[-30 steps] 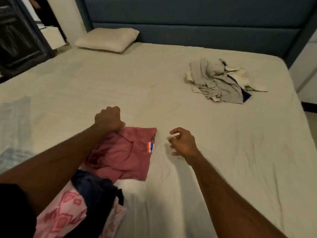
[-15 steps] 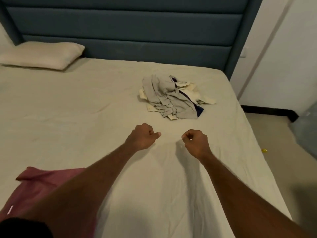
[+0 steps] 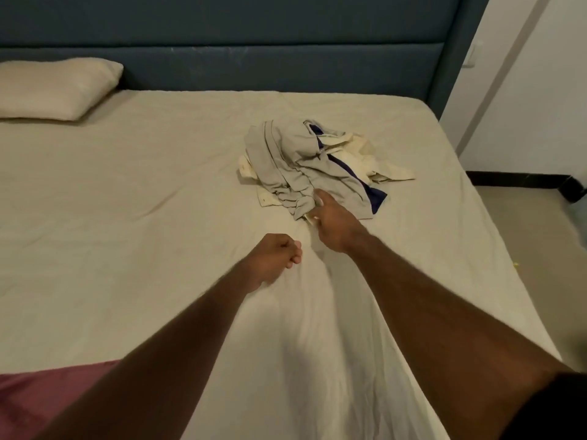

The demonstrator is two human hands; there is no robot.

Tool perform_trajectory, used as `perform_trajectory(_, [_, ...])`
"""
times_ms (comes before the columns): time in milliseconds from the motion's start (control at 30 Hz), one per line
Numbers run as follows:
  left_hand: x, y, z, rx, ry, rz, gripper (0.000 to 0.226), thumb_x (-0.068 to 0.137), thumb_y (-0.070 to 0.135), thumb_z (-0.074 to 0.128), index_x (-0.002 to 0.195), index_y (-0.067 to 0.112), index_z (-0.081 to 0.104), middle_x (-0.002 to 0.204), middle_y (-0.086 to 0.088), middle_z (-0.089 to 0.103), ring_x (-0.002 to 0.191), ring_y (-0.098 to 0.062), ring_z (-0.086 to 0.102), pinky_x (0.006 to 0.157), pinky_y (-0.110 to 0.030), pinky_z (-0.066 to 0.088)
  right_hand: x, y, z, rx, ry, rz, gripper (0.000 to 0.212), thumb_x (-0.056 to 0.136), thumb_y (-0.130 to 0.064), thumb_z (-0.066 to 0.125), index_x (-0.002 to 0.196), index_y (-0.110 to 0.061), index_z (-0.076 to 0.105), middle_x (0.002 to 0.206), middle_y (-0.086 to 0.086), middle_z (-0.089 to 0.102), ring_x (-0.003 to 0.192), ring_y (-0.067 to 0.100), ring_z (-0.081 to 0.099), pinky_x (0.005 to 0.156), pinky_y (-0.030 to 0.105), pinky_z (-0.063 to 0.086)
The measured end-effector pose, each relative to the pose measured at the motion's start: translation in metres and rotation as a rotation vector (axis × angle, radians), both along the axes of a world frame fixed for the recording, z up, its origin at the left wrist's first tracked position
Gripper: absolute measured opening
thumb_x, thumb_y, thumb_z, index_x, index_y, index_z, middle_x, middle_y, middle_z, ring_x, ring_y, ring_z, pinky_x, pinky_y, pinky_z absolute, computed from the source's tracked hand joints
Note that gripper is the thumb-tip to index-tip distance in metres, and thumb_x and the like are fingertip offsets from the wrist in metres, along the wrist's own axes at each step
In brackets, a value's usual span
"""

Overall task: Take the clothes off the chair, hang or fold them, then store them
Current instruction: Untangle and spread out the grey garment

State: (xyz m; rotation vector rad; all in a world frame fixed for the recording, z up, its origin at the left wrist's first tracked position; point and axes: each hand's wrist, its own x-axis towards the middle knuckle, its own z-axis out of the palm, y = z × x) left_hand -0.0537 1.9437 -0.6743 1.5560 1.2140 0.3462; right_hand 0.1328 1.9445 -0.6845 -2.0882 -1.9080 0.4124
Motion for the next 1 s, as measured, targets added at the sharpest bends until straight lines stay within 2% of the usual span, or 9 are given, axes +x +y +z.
perform_trajectory(100, [-0.003, 0.010, -0.017, -0.046, -0.037, -0.014, 0.026, 0.105, 0.010, 0.045, 0.102, -0.005, 0.066, 0.087, -0.005, 0.066, 0.058, 0.002, 0.057, 0.057, -0.016, 0.043, -0.002, 0.019, -0.012, 0.013, -0.043, 0.005, 0.034, 0.094, -0.003, 0.051, 0.122, -0.016, 0.066, 0.160, -0.003, 0.034, 0.132, 0.029, 0.051, 0.103, 0.048, 0.049])
perform_trajectory(200, [-0.008, 0.018, -0.017, -0.112, -0.027, -0.030, 0.028, 0.108, 0.021, 0.038, 0.104, 0.010, 0.063, 0.086, -0.002, 0.071, 0.067, -0.008, 0.057, 0.055, -0.022, 0.037, -0.003, 0.016, -0.005, 0.257, 0.152, -0.168, 0.023, 0.092, -0.007, 0.056, 0.099, -0.018, 0.074, 0.108, 0.004, 0.070, 0.098, 0.025, 0.066, 0.085, 0.042, 0.057])
perform_trajectory(400, [0.005, 0.004, -0.011, -0.164, -0.111, 0.146, 0.048, 0.105, 0.057, 0.033, 0.104, 0.017, 0.060, 0.079, -0.001, 0.070, 0.066, -0.012, 0.053, 0.059, -0.030, 0.034, -0.030, -0.051, 0.008, 0.205, 0.540, -0.221, 0.022, 0.086, -0.008, 0.064, 0.101, -0.023, 0.069, 0.087, 0.001, 0.073, 0.079, 0.015, 0.068, 0.072, 0.031, 0.056])
perform_trajectory(533, [-0.002, -0.025, -0.010, -0.157, -0.242, 0.299, 0.096, 0.074, 0.085, 0.061, 0.140, 0.016, 0.050, 0.128, 0.002, 0.065, 0.110, -0.014, 0.063, 0.102, -0.039, 0.050, -0.069, -0.156, -0.003, -0.044, 0.524, -0.083, 0.027, 0.077, -0.010, 0.055, 0.078, -0.025, 0.077, 0.080, -0.011, 0.075, 0.077, 0.004, 0.070, 0.075, 0.022, 0.054])
perform_trajectory(567, [-0.005, -0.037, -0.010, -0.135, -0.275, 0.347, 0.104, 0.068, 0.080, 0.072, 0.146, 0.016, 0.043, 0.137, 0.003, 0.060, 0.121, -0.015, 0.060, 0.108, -0.040, 0.048, -0.075, -0.183, -0.002, -0.083, 0.542, -0.047, 0.026, 0.075, -0.013, 0.054, 0.069, -0.029, 0.074, 0.072, -0.015, 0.072, 0.072, 0.002, 0.068, 0.071, 0.018, 0.051])
perform_trajectory(700, [-0.012, -0.084, -0.019, -0.032, -0.395, 0.427, 0.058, 0.085, 0.011, 0.079, 0.136, 0.017, 0.052, 0.129, 0.000, 0.065, 0.113, -0.015, 0.065, 0.102, -0.036, 0.052, -0.086, -0.280, 0.000, -0.213, 0.456, 0.154, 0.011, 0.067, -0.021, 0.058, 0.059, -0.021, 0.065, 0.050, -0.015, 0.056, 0.053, 0.001, 0.057, 0.062, 0.016, 0.038])
perform_trajectory(833, [-0.024, -0.137, -0.031, 0.129, -0.221, 0.199, 0.075, 0.080, 0.012, 0.073, 0.149, 0.022, 0.044, 0.143, 0.003, 0.056, 0.131, -0.015, 0.054, 0.115, -0.039, 0.042, -0.075, -0.334, 0.004, -0.170, 0.816, -0.021, 0.014, 0.075, -0.016, 0.066, 0.066, -0.024, 0.072, 0.064, -0.007, 0.070, 0.059, 0.006, 0.064, 0.060, 0.022, 0.047])
perform_trajectory(933, [-0.036, -0.190, -0.034, 0.276, -0.116, -0.084, 0.083, 0.079, 0.050, 0.072, 0.152, 0.031, 0.040, 0.151, 0.011, 0.049, 0.139, -0.007, 0.046, 0.119, -0.035, 0.035, -0.071, -0.348, 0.000, 0.210, 0.893, -0.395, 0.018, 0.088, -0.020, 0.076, 0.102, -0.030, 0.072, 0.098, -0.008, 0.073, 0.083, 0.006, 0.068, 0.076, 0.026, 0.052])
perform_trajectory(1000, [-0.044, -0.227, -0.031, 0.287, -0.140, -0.291, 0.070, 0.086, 0.052, 0.070, 0.147, 0.026, 0.048, 0.146, 0.010, 0.055, 0.136, -0.007, 0.050, 0.116, -0.037, 0.039, -0.075, -0.356, 0.002, 0.203, 0.859, -0.412, 0.052, 0.084, -0.035, 0.080, 0.131, -0.035, 0.058, 0.118, -0.017, 0.067, 0.103, 0.001, 0.066, 0.087, 0.024, 0.052])
